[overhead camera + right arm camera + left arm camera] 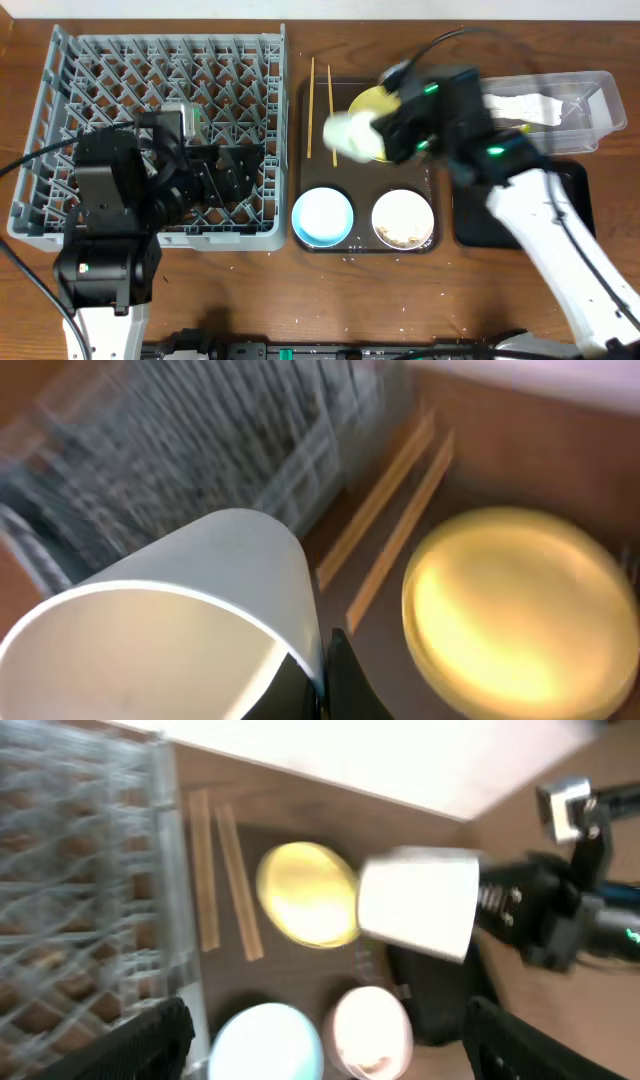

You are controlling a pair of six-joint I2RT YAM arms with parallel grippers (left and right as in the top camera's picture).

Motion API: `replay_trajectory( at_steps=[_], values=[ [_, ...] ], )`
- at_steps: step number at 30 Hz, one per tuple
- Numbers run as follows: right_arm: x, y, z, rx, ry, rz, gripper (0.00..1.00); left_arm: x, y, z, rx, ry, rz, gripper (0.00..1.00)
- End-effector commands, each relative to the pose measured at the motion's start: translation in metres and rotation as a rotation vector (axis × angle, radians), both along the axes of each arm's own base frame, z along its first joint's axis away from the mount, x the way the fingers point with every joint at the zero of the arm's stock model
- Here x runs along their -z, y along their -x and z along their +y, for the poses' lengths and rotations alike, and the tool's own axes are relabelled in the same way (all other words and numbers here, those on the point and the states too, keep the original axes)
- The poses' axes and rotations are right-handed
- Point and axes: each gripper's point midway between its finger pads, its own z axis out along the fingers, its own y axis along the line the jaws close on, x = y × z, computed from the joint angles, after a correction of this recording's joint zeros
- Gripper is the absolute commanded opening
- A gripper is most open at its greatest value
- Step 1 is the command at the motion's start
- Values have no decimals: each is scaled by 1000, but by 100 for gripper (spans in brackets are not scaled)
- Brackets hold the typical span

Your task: Sort waste into correct bins and load items into the dishwasher

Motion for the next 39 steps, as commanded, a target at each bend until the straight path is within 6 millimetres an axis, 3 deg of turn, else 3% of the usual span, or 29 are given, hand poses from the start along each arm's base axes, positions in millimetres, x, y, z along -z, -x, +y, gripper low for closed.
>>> replay_trajectory(
  at_steps=[1, 4, 7, 14, 27, 33, 35, 36, 37, 39],
  values=[
    [-33, 17, 12, -230, -253, 21, 1, -27, 12, -35, 212, 198, 7, 86],
    [-66, 41, 18, -471, -446, -3, 1, -36, 15, -47, 315, 281, 18, 86],
    [-84, 64, 23, -634, -534, -23, 1, -41, 19, -57, 410, 337, 26, 85],
    [-81, 74, 49, -673, -507, -28, 1, -33, 19, -81, 503, 344, 56, 76],
    [-83, 87, 72, -744, -503, -59, 1, -44, 37, -106, 632, 350, 12, 69],
    [-85, 88, 74, -756, -504, -75, 1, -44, 42, -112, 656, 350, 17, 54],
    [-85, 89, 75, -759, -504, -75, 1, -44, 42, -112, 659, 351, 16, 59],
    [-85, 89, 75, -761, -504, -76, 1, -45, 44, -112, 667, 355, 17, 70],
    [-85, 90, 76, -763, -505, -78, 1, -45, 44, -112, 671, 356, 17, 76],
    [-87, 91, 76, -769, -511, -76, 1, -45, 44, -112, 669, 356, 17, 78]
  ],
)
